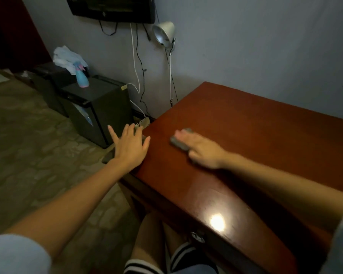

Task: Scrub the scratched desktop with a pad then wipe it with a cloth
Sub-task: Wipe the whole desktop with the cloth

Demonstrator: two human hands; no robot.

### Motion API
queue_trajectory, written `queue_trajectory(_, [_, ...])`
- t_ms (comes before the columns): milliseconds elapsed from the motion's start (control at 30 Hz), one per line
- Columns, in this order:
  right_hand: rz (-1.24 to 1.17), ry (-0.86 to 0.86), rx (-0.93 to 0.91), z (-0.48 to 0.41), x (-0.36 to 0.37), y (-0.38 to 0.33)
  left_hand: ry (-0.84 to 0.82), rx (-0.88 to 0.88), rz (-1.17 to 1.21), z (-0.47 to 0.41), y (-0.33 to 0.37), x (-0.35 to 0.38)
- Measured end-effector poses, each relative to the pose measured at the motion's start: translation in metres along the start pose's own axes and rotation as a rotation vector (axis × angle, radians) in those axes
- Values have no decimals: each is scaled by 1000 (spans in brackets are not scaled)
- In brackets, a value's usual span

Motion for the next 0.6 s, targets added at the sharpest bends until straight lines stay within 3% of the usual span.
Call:
queue_trajectory(67, [53, -63, 137, -6, -3, 39, -14, 41, 36, 1, 4, -1])
queue_trajectory(133, [96, -63, 135, -5, -3, 34, -39, 81, 133, 0, 10, 0])
queue_trajectory(300, [16, 35, -319, 47, 3, -89, -88, 179, 266, -9, 29, 12])
queue_trajectory(433, [-59, 32, -477, 62, 3, -108, -100, 222, 231, -20, 48, 23])
queue_trajectory(500, [-47, 43, -422, 52, 4, -79, -114, 210, 249, -24, 55, 29])
queue_trajectory(600, [41, 38, -83, 24, 5, 12, -140, 156, 274, -34, 57, 35])
Point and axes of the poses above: each hand's wrist, its own z-axis away from the middle knuckle, its own x-axis out of the palm, y = z × x, the point moved 4 cm from there along -z, towards the middle knuckle, and after that the axes turned 15 degrees about z, right-handed, at the moved point
